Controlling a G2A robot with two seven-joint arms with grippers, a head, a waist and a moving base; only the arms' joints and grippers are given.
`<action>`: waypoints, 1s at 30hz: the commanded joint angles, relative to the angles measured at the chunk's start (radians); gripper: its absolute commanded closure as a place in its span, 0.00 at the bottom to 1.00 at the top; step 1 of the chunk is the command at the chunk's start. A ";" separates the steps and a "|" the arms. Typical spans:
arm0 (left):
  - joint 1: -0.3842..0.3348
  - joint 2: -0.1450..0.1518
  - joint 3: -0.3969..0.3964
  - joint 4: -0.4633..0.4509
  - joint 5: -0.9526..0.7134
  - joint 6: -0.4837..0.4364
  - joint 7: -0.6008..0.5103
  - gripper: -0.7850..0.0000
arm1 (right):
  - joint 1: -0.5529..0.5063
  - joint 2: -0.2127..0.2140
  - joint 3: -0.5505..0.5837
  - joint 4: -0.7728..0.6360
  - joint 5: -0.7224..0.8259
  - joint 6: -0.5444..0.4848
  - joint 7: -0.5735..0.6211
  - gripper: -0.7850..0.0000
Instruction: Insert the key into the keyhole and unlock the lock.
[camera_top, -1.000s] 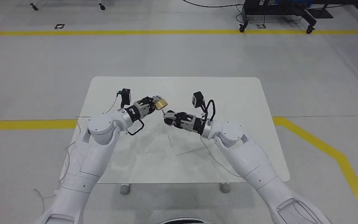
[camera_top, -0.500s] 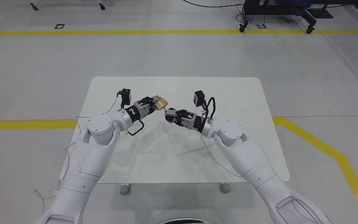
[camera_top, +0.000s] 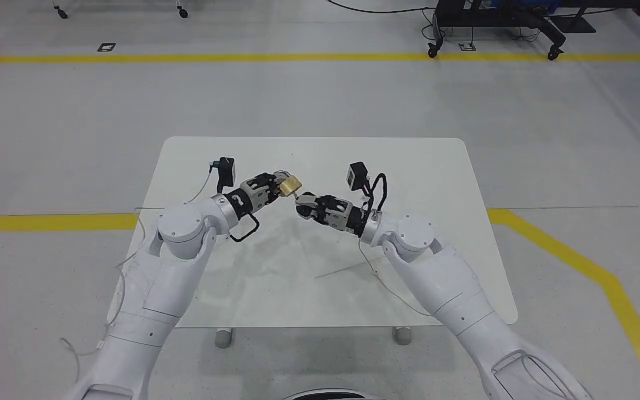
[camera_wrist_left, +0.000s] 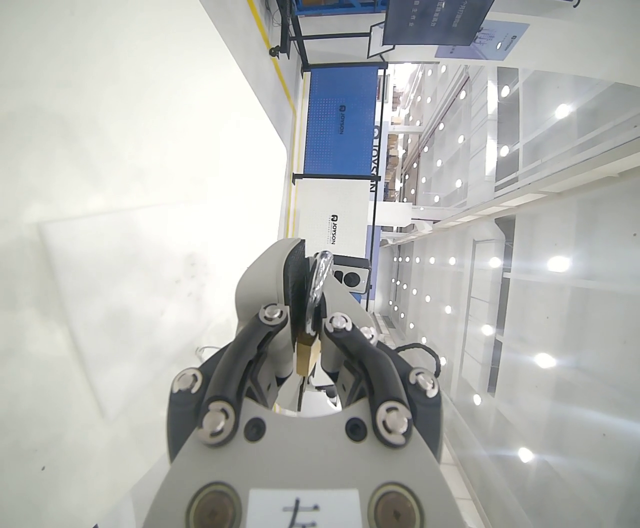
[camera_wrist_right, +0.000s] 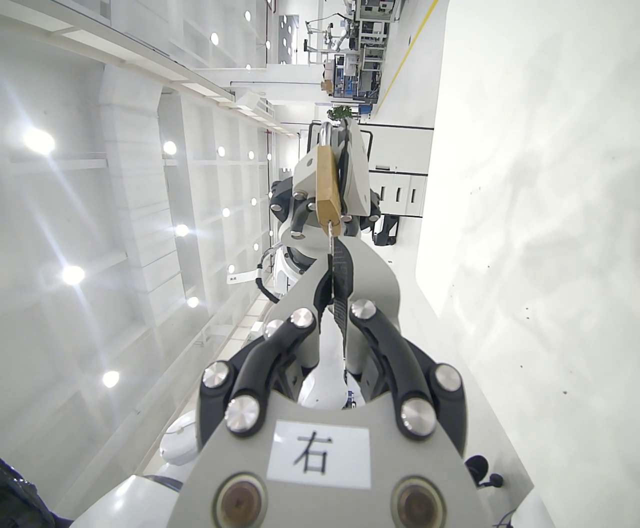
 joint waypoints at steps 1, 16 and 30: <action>0.003 0.002 -0.001 -0.004 0.013 -0.012 -0.004 1.00 | -0.002 0.000 0.001 -0.003 0.000 0.002 0.001 1.00; 0.044 0.012 -0.012 -0.059 0.066 -0.025 -0.016 1.00 | -0.009 0.000 0.000 -0.023 -0.016 0.019 -0.012 1.00; 0.048 0.013 -0.021 -0.063 0.048 -0.016 -0.009 1.00 | -0.013 -0.004 -0.001 -0.023 -0.005 -0.002 -0.018 0.76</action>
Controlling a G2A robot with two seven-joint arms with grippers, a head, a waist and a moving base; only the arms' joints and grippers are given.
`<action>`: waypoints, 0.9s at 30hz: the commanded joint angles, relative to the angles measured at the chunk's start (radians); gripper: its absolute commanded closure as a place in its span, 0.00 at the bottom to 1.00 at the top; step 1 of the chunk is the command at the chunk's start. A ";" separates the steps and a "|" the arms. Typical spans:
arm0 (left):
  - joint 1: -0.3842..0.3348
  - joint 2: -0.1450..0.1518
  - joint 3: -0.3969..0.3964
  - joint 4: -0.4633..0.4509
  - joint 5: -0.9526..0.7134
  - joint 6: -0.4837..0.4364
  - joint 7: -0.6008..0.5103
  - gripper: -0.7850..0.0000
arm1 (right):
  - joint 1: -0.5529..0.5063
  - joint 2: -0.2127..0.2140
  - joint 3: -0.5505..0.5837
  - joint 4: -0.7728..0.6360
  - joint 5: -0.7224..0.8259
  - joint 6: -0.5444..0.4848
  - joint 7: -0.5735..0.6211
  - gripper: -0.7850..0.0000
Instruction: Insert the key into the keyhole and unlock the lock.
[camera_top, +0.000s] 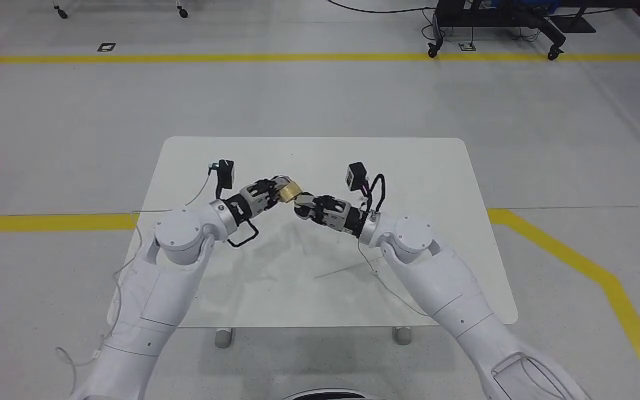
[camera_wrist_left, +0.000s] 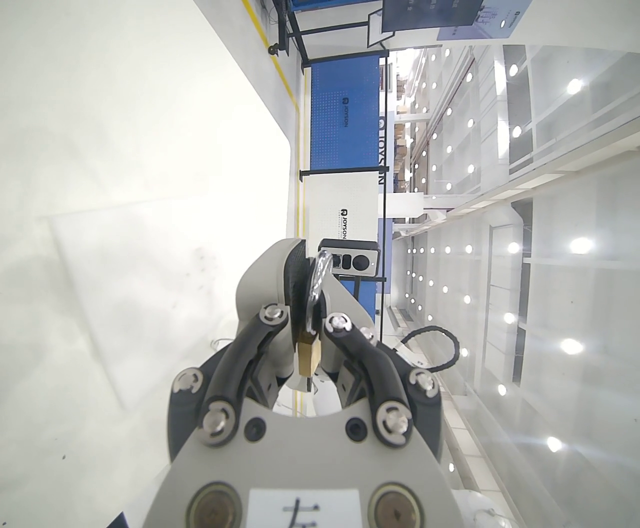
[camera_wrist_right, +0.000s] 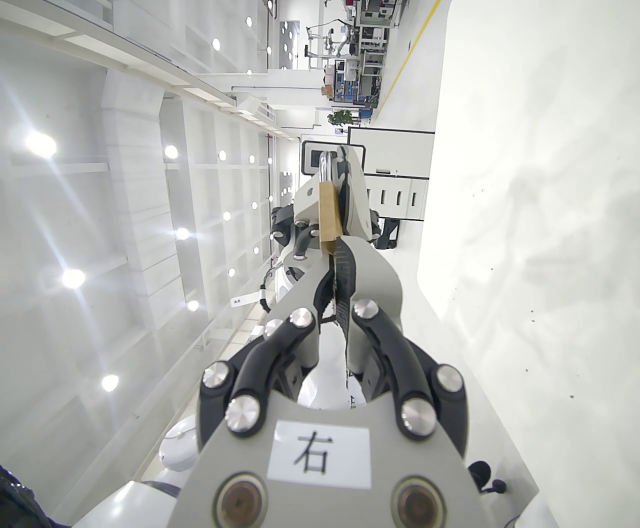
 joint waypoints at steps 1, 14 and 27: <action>-0.002 0.000 0.001 0.003 -0.003 0.000 0.001 1.00 | -0.002 0.000 0.003 -0.002 0.002 -0.004 0.002 0.75; 0.003 -0.016 0.002 0.037 -0.051 -0.149 0.151 1.00 | -0.031 0.003 0.025 -0.023 0.067 -0.049 0.051 0.75; -0.008 -0.025 0.019 0.066 -0.061 -0.228 0.125 1.00 | 0.002 -0.006 0.018 0.048 0.117 -0.068 0.082 1.00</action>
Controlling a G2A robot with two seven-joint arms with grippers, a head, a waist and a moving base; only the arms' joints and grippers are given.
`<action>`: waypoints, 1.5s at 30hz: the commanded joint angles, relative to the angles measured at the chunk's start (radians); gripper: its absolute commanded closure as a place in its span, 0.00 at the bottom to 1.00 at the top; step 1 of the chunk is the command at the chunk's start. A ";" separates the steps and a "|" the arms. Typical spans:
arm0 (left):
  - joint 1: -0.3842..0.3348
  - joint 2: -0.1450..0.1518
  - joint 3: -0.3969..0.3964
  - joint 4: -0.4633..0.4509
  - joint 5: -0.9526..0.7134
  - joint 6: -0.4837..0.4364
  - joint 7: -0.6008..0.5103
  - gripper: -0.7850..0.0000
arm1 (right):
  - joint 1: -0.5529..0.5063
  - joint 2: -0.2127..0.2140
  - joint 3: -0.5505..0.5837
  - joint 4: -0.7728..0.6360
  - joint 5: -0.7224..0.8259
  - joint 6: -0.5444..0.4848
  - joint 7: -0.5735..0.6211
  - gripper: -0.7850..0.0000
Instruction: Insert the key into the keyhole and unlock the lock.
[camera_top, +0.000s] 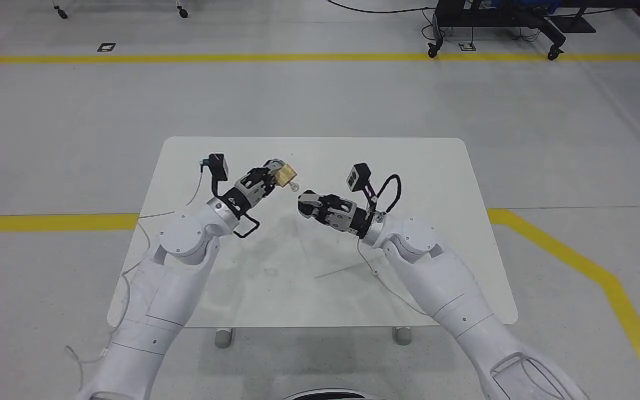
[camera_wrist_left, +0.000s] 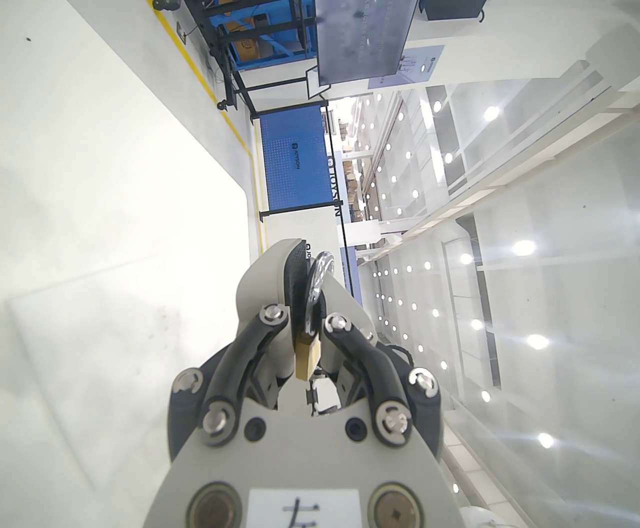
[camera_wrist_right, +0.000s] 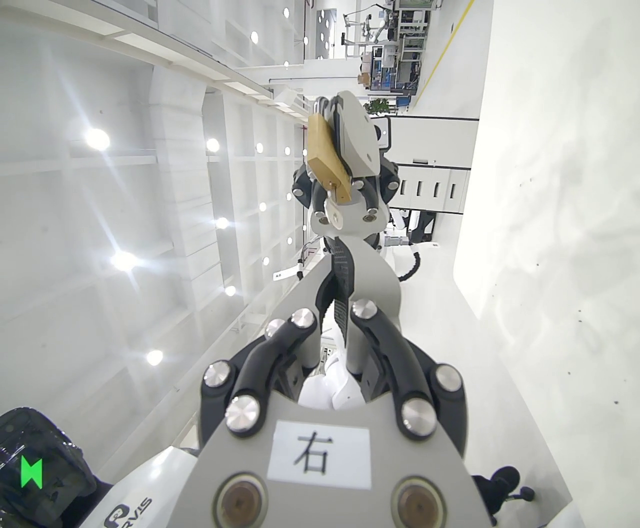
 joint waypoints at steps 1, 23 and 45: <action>0.001 0.000 0.001 -0.004 0.002 -0.002 -0.004 1.00 | 0.003 -0.001 0.000 0.003 0.000 -0.001 -0.002 1.00; 0.023 -0.002 -0.015 -0.039 -0.021 0.029 -0.013 1.00 | 0.008 -0.005 0.000 0.002 -0.012 -0.021 0.006 0.71; 0.058 -0.006 -0.016 -0.072 -0.044 0.027 -0.022 1.00 | 0.005 -0.014 -0.009 0.025 0.026 -0.075 0.022 0.76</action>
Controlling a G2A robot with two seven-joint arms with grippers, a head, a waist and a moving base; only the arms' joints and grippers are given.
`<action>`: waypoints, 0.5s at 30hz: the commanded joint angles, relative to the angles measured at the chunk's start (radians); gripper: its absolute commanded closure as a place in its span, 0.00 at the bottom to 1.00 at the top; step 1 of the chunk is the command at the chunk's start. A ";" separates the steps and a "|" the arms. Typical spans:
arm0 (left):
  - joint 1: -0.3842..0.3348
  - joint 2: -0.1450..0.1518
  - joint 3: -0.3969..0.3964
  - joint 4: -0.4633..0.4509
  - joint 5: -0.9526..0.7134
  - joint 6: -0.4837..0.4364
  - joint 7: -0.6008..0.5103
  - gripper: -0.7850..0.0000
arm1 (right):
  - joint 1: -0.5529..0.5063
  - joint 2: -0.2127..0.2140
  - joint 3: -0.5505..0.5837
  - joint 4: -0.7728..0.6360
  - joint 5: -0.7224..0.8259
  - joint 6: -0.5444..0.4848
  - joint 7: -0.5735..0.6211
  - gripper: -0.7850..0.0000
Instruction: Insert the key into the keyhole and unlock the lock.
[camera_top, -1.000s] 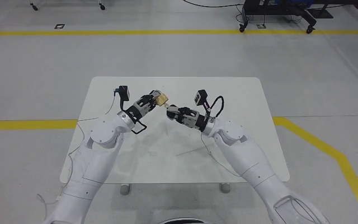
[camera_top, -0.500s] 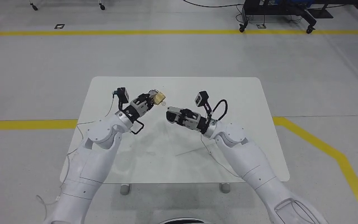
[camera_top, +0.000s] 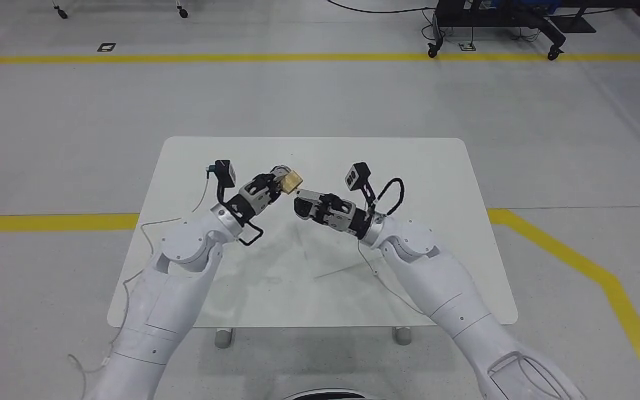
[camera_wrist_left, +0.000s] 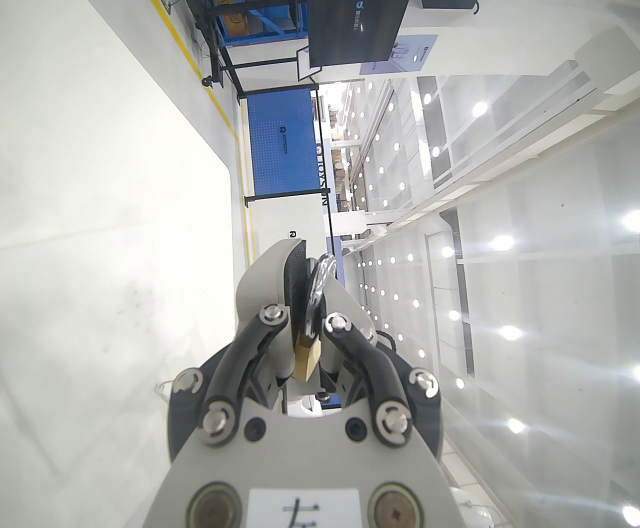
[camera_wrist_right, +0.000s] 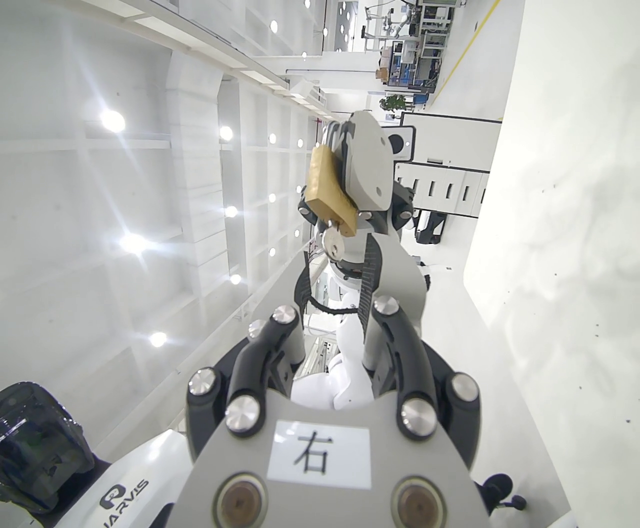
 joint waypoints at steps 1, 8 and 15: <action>0.004 0.000 -0.002 -0.004 0.002 -0.001 -0.002 1.00 | 0.002 -0.001 -0.002 0.003 0.003 0.000 0.001 0.81; 0.007 0.002 -0.002 -0.009 0.014 -0.025 -0.034 1.00 | 0.007 -0.006 -0.005 0.017 0.031 0.013 0.006 1.00; 0.008 0.002 -0.007 -0.011 0.010 -0.066 -0.051 1.00 | 0.003 -0.014 0.000 0.033 0.140 0.030 0.042 1.00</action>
